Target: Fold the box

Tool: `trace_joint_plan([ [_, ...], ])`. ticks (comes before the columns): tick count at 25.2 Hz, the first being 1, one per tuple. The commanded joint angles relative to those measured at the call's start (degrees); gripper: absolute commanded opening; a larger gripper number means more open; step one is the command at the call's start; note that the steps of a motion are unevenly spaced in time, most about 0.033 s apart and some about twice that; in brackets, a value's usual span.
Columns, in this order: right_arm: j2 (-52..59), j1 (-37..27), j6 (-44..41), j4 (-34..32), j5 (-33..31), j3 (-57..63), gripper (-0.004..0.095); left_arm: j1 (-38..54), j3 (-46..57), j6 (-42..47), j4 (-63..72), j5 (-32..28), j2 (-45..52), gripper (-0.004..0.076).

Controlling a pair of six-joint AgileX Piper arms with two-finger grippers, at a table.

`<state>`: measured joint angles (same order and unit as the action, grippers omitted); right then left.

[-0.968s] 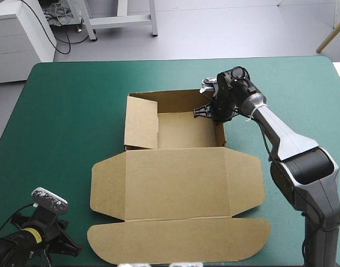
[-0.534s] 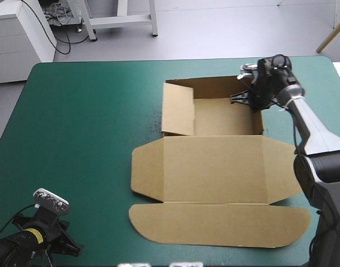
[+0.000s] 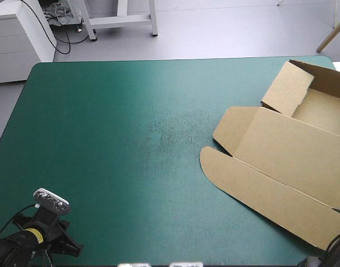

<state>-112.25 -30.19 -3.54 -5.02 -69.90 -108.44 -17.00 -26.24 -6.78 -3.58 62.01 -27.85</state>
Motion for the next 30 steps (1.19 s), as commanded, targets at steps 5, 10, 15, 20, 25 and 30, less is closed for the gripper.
trace_joint_plan([
  [5,3.96,-3.09,-1.66,-2.61,0.93,-1.35,0.0110,-0.20,-1.34,0.29,0.06,-2.34,-0.33,-0.0010],
  [10,3.96,-3.09,-1.78,-2.89,0.93,-1.35,0.0354,-0.20,-1.34,0.29,0.06,-2.34,-0.33,-0.0010],
  [15,4.09,-3.09,-1.78,-2.89,0.93,-1.35,0.0366,-0.20,-1.34,0.29,0.06,-2.34,-0.33,-0.0010],
  [20,5.29,-3.09,-1.78,-1.94,0.93,-1.35,0.0366,-0.20,-1.34,0.29,0.06,-2.34,-0.33,-0.0010],
  [25,7.80,-3.09,-1.78,-1.68,0.93,-1.22,0.0366,-0.20,-1.34,0.29,0.06,-2.34,-0.33,-0.0010],
  [30,11.07,-3.09,-1.65,-0.44,0.93,-1.22,0.0365,-0.20,-1.34,0.29,0.06,-2.34,-0.33,-0.0010],
])
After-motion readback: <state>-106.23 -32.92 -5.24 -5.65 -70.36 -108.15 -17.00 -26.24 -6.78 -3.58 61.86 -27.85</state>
